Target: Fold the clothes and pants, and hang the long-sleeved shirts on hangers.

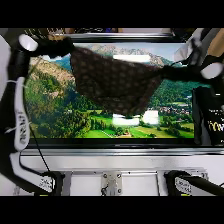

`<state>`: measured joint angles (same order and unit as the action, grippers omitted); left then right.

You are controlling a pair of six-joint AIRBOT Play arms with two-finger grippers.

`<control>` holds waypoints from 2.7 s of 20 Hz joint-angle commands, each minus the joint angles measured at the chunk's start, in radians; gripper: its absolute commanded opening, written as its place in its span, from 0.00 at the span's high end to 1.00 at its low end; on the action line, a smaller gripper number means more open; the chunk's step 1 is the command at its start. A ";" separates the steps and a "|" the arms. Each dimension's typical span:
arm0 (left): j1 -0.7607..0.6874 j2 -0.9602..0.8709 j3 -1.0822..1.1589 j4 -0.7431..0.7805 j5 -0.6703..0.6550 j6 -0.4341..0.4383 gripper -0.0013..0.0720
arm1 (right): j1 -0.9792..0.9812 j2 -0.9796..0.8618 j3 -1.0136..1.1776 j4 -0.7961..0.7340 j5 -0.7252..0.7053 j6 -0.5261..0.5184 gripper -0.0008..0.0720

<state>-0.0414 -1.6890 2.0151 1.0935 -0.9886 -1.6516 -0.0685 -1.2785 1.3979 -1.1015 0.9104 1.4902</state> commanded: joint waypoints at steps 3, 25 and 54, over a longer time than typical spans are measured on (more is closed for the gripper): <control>-0.011 0.540 -0.196 0.014 0.039 0.113 0.98 | -0.023 0.333 0.193 -0.069 0.100 -0.002 0.96; -0.056 0.008 -0.236 0.005 0.227 0.116 0.97 | 0.028 -0.053 -0.040 -0.133 0.169 0.201 0.93; 0.183 0.722 -1.415 0.058 0.070 0.020 0.08 | 0.069 0.188 -0.942 0.187 -0.312 0.426 0.02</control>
<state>0.1410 -1.0317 0.6735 1.1522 -0.9428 -1.6299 -0.0589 -1.0809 0.4957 -0.9783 0.7338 1.9053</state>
